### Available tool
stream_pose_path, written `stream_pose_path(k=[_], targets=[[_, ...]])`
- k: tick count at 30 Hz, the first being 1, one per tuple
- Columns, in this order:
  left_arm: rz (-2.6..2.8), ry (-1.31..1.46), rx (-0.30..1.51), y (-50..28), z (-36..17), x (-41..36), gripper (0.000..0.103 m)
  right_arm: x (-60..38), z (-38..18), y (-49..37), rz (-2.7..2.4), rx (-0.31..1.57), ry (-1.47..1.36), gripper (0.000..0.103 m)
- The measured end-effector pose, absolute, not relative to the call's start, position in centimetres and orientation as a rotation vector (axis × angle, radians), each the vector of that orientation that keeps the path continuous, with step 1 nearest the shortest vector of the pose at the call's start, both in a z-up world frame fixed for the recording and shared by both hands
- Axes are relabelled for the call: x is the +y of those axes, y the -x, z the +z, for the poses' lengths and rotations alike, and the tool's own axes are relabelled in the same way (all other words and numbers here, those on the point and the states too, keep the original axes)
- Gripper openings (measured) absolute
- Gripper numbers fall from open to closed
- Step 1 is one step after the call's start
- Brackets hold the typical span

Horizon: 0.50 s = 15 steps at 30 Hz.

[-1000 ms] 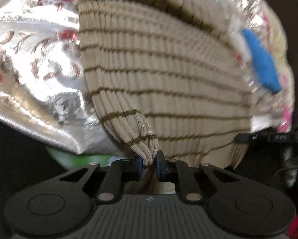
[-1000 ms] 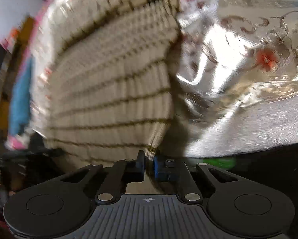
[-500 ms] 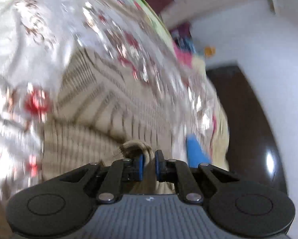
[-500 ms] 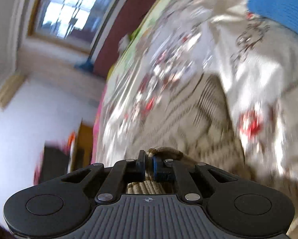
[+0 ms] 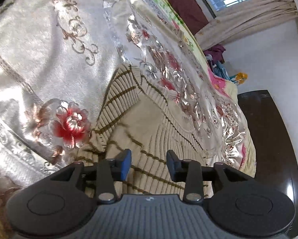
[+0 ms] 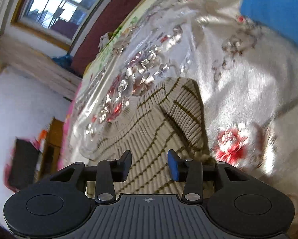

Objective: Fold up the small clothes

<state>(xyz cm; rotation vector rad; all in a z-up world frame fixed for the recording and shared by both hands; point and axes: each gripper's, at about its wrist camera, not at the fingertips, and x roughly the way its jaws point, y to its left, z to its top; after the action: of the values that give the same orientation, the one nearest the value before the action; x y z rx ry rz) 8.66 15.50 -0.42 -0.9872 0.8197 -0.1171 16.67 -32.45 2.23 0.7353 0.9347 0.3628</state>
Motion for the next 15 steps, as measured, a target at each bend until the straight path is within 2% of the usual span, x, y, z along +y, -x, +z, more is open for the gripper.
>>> stream_pose_path(k=[5,8,15], targets=[[-0.110,0.864,0.821,-8.7,0.7,15.0,0.052,-29.8,3.7,-17.2,0.327,0.873,-0.409,0.046],[-0.111,0.815,0.815,-9.1,1.1,14.9,0.057,-28.5,3.1,-18.9,0.326,0.869,-0.341,0.046],[-0.095,0.710,0.828,-10.9,1.2,14.3,0.059,-26.2,1.3,-22.8,0.342,0.880,-0.232,0.047]])
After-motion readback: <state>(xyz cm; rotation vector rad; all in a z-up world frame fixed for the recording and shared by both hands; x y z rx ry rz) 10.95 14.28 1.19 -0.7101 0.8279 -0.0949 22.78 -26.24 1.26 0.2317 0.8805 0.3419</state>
